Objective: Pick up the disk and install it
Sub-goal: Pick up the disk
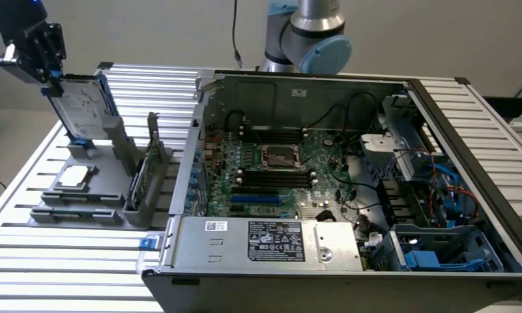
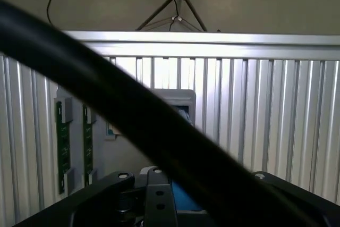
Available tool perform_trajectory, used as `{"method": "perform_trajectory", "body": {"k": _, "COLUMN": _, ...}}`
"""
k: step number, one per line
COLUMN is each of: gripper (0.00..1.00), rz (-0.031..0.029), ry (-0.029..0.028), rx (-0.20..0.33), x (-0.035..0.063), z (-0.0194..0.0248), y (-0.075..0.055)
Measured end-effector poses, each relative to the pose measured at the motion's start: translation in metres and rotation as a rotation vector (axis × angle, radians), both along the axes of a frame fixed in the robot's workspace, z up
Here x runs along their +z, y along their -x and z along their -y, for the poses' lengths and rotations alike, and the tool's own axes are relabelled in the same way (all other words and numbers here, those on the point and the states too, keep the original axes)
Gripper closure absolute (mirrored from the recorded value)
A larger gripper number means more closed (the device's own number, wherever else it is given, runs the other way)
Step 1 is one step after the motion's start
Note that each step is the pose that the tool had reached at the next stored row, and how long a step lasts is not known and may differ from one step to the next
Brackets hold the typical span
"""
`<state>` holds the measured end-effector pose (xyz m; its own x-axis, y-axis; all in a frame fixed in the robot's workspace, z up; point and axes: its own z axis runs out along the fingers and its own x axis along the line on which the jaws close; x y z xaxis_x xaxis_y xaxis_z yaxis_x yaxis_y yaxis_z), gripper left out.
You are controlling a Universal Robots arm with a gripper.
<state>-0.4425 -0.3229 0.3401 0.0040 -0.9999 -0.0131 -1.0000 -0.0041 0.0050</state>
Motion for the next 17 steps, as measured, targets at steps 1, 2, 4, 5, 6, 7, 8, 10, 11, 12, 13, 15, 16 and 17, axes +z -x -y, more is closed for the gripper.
{"method": "perform_trajectory", "body": {"k": 1, "gripper": 0.67, "rz": -0.0001, "ry": 0.0001, "rx": 0.0, "x": 0.0034, "z": 0.0, "y": 0.0}}
{"method": "perform_trajectory", "body": {"k": 2, "gripper": 0.67, "rz": 0.0, "ry": 0.0, "rx": 0.0, "x": 0.0065, "z": 0.0, "y": 0.0}}
{"method": "perform_trajectory", "body": {"k": 4, "gripper": 0.67, "rz": 0.0, "ry": 0.0, "rx": 0.0, "x": 0.0128, "z": 0.0, "y": -0.001}}
{"method": "perform_trajectory", "body": {"k": 5, "gripper": 0.67, "rz": -0.0001, "ry": 0.0, "rx": 0.0, "x": 0.0159, "z": 0.0, "y": -0.001}}
{"method": "perform_trajectory", "body": {"k": 6, "gripper": 0.67, "rz": -0.0001, "ry": 0.0, "rx": 0.0, "x": 0.019, "z": 0.0001, "y": -0.002}}
{"method": "perform_trajectory", "body": {"k": 7, "gripper": 0.67, "rz": 0.0, "ry": 0.0, "rx": 0.0, "x": 0.0223, "z": 0.0001, "y": -0.002}}
{"method": "perform_trajectory", "body": {"k": 8, "gripper": 0.67, "rz": 0.0, "ry": 0.0, "rx": 0.0, "x": 0.0257, "z": 0.0001, "y": -0.003}}
{"method": "perform_trajectory", "body": {"k": 10, "gripper": 0.67, "rz": 0.0, "ry": 0.0, "rx": 0.0, "x": 0.0329, "z": 0.0003, "y": -0.004}}
{"method": "perform_trajectory", "body": {"k": 11, "gripper": 0.67, "rz": 0.0, "ry": 0.0, "rx": 0.0, "x": 0.037, "z": 0.0003, "y": -0.005}}
{"method": "perform_trajectory", "body": {"k": 12, "gripper": 0.67, "rz": -0.0001, "ry": 0.0, "rx": 0.0, "x": 0.0417, "z": 0.0004, "y": -0.006}}
{"method": "perform_trajectory", "body": {"k": 13, "gripper": 0.67, "rz": 0.0, "ry": 0.0, "rx": 0.0, "x": 0.0461, "z": 0.0006, "y": -0.008}}
{"method": "perform_trajectory", "body": {"k": 15, "gripper": 0.67, "rz": -0.0001, "ry": 0.0001, "rx": 0.0, "x": 0.0552, "z": 0.0012, "y": -0.012}}
{"method": "perform_trajectory", "body": {"k": 16, "gripper": 0.67, "rz": 0.0, "ry": 0.0, "rx": 0.0, "x": 0.0596, "z": 0.0016, "y": -0.015}}
{"method": "perform_trajectory", "body": {"k": 17, "gripper": 0.67, "rz": 0.0, "ry": 0.0, "rx": 0.0, "x": 0.0641, "z": 0.0022, "y": -0.018}}
